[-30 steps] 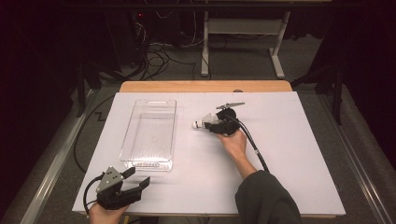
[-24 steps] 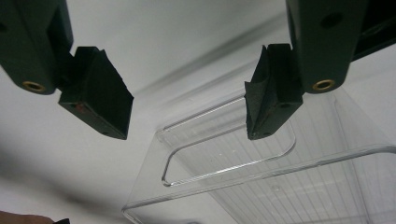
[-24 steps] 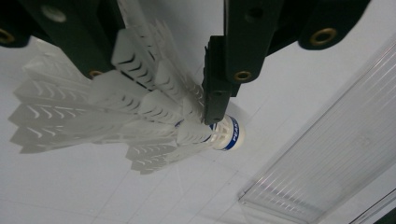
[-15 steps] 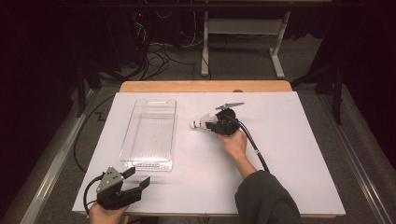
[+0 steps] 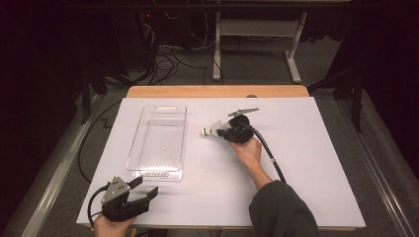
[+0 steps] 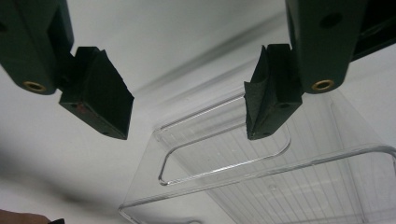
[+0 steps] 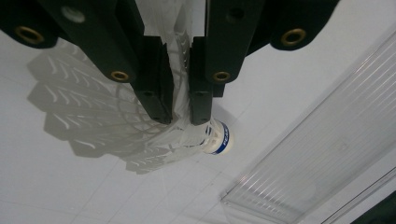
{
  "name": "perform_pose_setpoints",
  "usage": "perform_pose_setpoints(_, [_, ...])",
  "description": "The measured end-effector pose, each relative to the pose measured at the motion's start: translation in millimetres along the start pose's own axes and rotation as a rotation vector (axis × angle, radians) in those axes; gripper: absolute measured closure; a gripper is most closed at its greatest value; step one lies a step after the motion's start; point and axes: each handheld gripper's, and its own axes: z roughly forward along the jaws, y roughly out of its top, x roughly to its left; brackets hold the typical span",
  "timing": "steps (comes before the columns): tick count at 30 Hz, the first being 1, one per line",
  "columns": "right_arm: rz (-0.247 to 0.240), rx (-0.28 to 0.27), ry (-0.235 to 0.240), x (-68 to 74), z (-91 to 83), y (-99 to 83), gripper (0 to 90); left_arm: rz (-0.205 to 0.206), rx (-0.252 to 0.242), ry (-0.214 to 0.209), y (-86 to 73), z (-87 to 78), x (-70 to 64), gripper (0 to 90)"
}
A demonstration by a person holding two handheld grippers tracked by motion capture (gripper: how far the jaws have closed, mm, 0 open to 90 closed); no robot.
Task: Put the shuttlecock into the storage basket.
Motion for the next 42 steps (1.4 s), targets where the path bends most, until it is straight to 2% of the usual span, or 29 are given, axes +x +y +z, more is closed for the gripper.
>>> perform_pose_setpoints(3, [0.002,0.002,0.003,0.1,-0.3,-0.1,81.7,-0.001,0.0,0.0,0.0,0.0,0.0,33.1])
perform_pose_setpoints(4, [0.001,0.001,0.004,0.0,-0.6,-0.1,87.1,-0.001,0.0,0.0,0.0,-0.1,-0.1,33.1])
perform_pose_setpoints(21, [-0.001,-0.011,0.02,-0.2,-7.2,1.0,89.0,-0.002,-0.004,-0.001,-0.3,-0.7,-0.1,33.1])
perform_pose_setpoints(42, [-0.028,-0.047,0.049,8.9,-30.2,4.7,89.3,-0.001,-0.003,-0.001,-0.5,-1.2,0.2,33.1])
